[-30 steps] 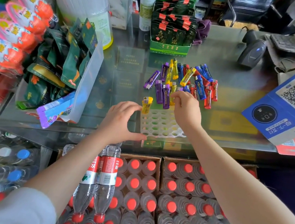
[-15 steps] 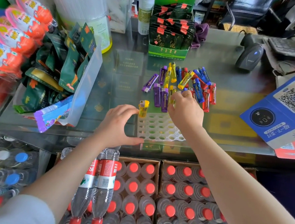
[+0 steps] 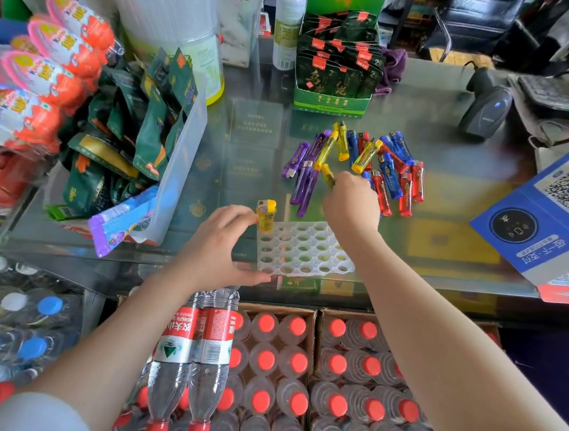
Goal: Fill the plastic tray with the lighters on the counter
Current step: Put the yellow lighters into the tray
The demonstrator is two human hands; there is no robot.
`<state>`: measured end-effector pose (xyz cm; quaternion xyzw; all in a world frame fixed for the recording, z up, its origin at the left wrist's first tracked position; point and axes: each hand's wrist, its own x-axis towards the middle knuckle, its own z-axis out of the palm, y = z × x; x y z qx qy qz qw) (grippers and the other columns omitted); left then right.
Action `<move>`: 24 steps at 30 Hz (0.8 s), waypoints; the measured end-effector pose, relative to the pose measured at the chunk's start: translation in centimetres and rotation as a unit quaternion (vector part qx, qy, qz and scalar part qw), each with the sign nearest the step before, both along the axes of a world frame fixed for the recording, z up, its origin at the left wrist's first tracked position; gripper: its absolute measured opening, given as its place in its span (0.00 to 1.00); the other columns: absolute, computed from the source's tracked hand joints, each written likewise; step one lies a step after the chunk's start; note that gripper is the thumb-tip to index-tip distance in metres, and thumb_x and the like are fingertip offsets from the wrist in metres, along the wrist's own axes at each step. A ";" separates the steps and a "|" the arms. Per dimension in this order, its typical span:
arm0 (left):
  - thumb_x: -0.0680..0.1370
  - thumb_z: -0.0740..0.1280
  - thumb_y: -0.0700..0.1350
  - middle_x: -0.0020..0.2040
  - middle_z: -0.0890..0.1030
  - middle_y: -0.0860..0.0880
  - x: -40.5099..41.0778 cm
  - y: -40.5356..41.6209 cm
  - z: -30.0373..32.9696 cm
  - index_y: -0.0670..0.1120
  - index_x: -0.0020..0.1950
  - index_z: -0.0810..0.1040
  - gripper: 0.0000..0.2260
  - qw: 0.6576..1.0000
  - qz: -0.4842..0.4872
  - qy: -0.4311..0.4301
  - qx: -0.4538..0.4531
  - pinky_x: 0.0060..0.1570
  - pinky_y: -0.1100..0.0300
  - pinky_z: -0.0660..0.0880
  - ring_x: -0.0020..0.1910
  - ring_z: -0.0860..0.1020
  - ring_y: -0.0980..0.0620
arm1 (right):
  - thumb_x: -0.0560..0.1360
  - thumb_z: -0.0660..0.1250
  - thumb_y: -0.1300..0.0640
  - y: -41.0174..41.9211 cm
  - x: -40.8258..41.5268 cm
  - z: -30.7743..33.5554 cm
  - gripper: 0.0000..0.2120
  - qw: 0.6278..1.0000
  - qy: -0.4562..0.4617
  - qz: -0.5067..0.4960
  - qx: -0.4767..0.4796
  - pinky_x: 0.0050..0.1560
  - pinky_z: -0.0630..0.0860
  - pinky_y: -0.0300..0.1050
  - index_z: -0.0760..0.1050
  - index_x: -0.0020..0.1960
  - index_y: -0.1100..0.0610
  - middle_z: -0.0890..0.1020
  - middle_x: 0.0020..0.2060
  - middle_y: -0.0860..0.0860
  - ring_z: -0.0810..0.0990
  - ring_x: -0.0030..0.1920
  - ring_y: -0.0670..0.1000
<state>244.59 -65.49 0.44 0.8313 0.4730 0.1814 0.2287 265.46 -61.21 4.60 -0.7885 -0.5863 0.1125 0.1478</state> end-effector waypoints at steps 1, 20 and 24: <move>0.60 0.65 0.68 0.63 0.71 0.47 0.0 0.1 0.0 0.44 0.66 0.71 0.41 1.000 -0.002 -0.008 0.001 0.62 0.59 0.60 0.63 0.65 0.54 | 0.72 0.60 0.66 -0.4 0.1 0.1 0.06 0.998 0.062 -0.019 0.018 0.32 0.68 0.43 0.73 0.47 0.64 0.75 0.38 0.56 0.75 0.37 0.57; 0.61 0.75 0.59 0.66 0.70 0.49 0.7 1.4 0.0 0.47 0.67 0.70 0.38 0.998 -0.022 -0.032 -0.045 0.65 0.55 0.61 0.67 0.64 0.50 | 0.70 0.69 0.62 -5.8 -3.6 -0.8 0.07 0.960 0.228 0.128 0.099 0.31 0.67 0.31 0.74 0.48 0.61 0.77 0.36 0.47 0.74 0.31 0.46; 0.61 0.76 0.58 0.66 0.70 0.49 0.7 1.3 0.0 0.47 0.67 0.69 0.38 0.998 -0.022 -0.031 -0.042 0.64 0.57 0.61 0.67 0.64 0.50 | 0.70 0.69 0.62 -5.7 -3.7 -0.9 0.13 0.960 0.237 0.112 0.102 0.30 0.67 0.36 0.70 0.51 0.60 0.77 0.41 0.47 0.75 0.33 0.48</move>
